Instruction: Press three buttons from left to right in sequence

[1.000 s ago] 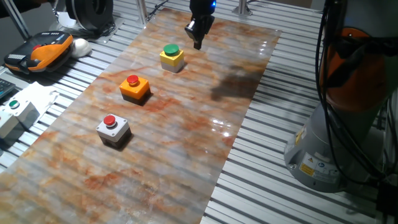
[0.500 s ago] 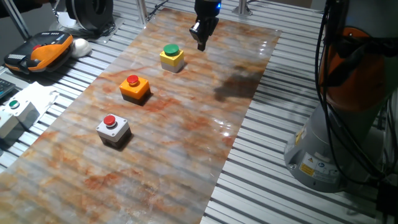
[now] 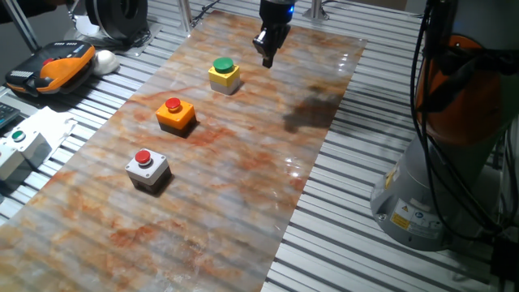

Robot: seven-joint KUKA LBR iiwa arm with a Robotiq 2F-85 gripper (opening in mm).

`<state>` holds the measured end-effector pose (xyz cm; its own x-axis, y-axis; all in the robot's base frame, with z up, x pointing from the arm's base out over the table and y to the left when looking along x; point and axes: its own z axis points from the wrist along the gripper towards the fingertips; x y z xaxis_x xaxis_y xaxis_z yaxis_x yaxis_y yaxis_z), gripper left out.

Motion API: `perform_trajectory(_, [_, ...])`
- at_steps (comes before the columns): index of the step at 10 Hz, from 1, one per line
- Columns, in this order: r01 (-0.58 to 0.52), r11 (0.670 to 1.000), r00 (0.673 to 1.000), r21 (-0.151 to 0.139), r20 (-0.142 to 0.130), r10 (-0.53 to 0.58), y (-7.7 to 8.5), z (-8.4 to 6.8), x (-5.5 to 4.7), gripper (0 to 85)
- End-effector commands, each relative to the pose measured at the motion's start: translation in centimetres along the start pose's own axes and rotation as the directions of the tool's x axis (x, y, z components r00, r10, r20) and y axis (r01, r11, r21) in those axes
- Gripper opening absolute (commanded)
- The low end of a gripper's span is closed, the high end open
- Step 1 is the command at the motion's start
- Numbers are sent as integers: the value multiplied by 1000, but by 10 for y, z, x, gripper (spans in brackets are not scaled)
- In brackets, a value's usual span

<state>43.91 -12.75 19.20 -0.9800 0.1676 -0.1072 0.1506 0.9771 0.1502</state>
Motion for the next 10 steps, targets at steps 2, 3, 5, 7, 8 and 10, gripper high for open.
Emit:
perform_trajectory(2, [-8, 1000, 1000, 5, -1, 8, 1, 0, -2, 0])
perform_trajectory(3, [-15, 1000, 1000, -1, -3, 15, 1, 1, -2, 0])
perform_trajectory(5, [-43, 999, 999, 0, -23, 43, 4, 1, -8, 0])
perform_trajectory(7, [-80, 996, 996, 50, -22, 81, 10, 1, -18, 0])
perform_trajectory(8, [-105, 993, 994, 62, -19, 107, 14, 1, -25, 0])
perform_trajectory(10, [-116, 990, 993, 78, -20, 118, 21, 0, -35, 0])
